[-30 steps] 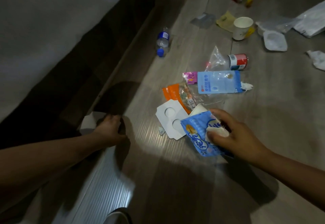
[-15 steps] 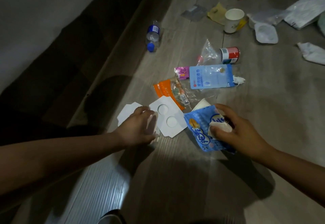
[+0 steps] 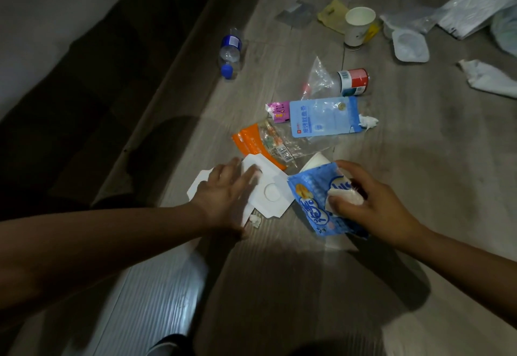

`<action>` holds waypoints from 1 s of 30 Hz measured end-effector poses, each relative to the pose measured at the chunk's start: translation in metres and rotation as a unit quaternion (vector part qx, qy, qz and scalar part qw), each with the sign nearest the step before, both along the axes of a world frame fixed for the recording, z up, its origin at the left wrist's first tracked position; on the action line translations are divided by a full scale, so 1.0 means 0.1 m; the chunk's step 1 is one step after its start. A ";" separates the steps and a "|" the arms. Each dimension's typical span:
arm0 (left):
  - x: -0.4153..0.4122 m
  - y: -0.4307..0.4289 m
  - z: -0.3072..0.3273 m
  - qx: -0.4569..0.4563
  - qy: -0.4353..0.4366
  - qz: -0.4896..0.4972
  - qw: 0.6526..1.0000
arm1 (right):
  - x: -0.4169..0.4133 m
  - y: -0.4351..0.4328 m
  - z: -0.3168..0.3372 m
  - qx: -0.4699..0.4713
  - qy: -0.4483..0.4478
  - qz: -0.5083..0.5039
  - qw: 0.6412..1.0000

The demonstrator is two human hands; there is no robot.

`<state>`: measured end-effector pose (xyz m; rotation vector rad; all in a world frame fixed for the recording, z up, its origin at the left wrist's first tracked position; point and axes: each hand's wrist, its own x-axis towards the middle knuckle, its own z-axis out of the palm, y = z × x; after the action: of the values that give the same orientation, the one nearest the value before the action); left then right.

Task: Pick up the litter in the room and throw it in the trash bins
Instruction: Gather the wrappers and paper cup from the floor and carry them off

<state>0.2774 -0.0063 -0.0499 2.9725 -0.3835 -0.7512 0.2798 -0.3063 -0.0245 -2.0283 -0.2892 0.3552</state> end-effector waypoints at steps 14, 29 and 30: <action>0.13 -0.21 -0.25 0.024 0.069 0.052 0.996 | -0.02 -0.10 -0.03 -0.004 0.005 -0.015 1.000; 0.32 -0.32 0.01 -0.026 -0.051 -0.013 0.998 | 0.00 -0.13 0.02 -0.002 0.000 -0.024 1.000; 0.34 -0.31 0.04 -0.039 -0.040 -0.013 0.998 | -0.01 -0.13 0.02 0.000 -0.001 -0.026 1.000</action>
<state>0.3114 -0.0372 -0.0455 2.9368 -0.4463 -0.6058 0.2791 -0.3197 -0.0223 -2.0328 -0.2372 0.3195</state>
